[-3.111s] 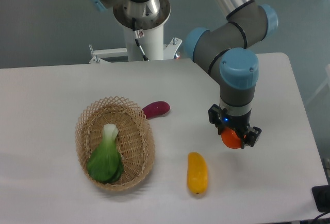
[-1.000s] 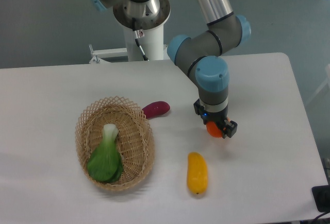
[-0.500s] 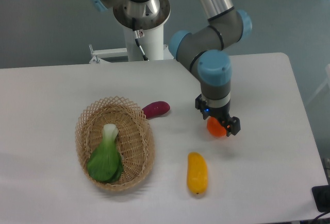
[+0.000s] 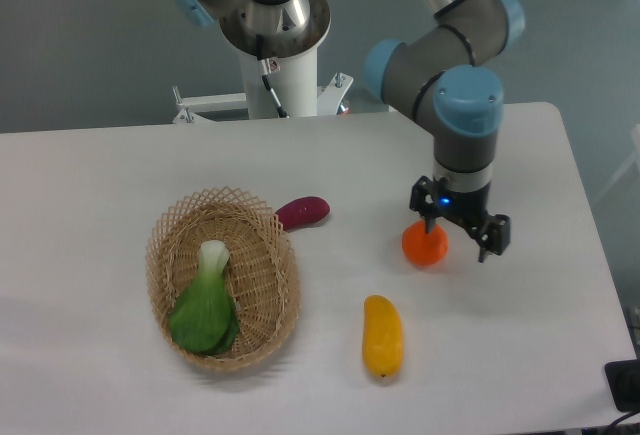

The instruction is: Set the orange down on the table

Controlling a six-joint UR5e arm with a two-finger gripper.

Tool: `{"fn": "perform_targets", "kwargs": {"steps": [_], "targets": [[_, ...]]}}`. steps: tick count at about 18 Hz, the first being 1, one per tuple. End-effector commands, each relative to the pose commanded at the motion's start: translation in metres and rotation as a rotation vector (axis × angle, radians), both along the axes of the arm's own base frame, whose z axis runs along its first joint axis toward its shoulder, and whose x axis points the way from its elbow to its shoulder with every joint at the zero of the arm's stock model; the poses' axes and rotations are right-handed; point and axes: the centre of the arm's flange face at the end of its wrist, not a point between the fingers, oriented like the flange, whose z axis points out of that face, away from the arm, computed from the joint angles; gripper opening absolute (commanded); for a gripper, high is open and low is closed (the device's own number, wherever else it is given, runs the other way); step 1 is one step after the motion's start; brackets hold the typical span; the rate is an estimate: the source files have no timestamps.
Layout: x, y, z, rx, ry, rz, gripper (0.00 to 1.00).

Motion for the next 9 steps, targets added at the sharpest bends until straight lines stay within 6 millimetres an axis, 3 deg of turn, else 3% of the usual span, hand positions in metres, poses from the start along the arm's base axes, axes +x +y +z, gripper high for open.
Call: {"fn": "perform_targets", "kwargs": {"steps": [4, 9], "targets": [[-0.031, 0.006, 0.017, -0.040, -0.073, 0.009, 1.00], [-0.047, -0.001, 0.019, -0.028, -0.070, 0.016, 1.00]]}}
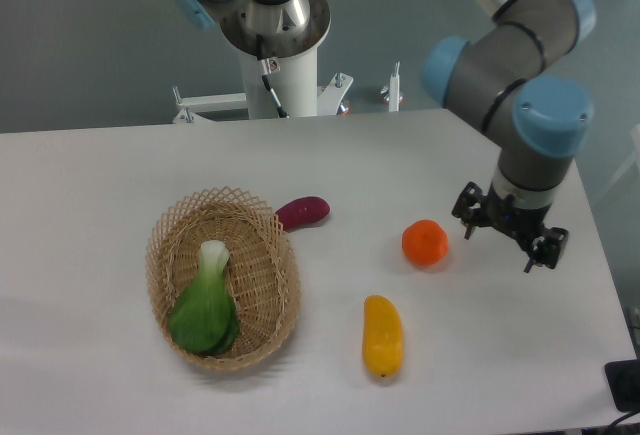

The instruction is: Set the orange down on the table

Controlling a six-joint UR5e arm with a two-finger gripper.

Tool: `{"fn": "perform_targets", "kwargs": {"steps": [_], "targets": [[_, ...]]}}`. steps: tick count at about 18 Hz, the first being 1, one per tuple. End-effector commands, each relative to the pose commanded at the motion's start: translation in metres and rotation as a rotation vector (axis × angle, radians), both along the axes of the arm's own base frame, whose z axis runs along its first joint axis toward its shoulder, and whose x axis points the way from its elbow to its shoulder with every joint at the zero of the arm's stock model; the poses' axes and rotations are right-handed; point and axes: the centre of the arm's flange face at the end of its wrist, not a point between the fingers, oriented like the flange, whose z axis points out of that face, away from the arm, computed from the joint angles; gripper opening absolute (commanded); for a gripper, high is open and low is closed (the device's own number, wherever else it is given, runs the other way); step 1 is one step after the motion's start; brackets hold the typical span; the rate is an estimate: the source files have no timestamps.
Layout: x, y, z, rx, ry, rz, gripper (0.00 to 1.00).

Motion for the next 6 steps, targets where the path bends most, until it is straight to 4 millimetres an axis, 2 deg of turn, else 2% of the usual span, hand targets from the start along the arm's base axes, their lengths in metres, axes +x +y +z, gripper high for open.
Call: {"fn": "perform_targets", "kwargs": {"steps": [2, 6], "targets": [[-0.0066, -0.0012, 0.0007, 0.006, 0.006, 0.006, 1.00], [-0.0068, -0.0040, -0.0044, 0.002, 0.009, 0.005, 1.00]]}}
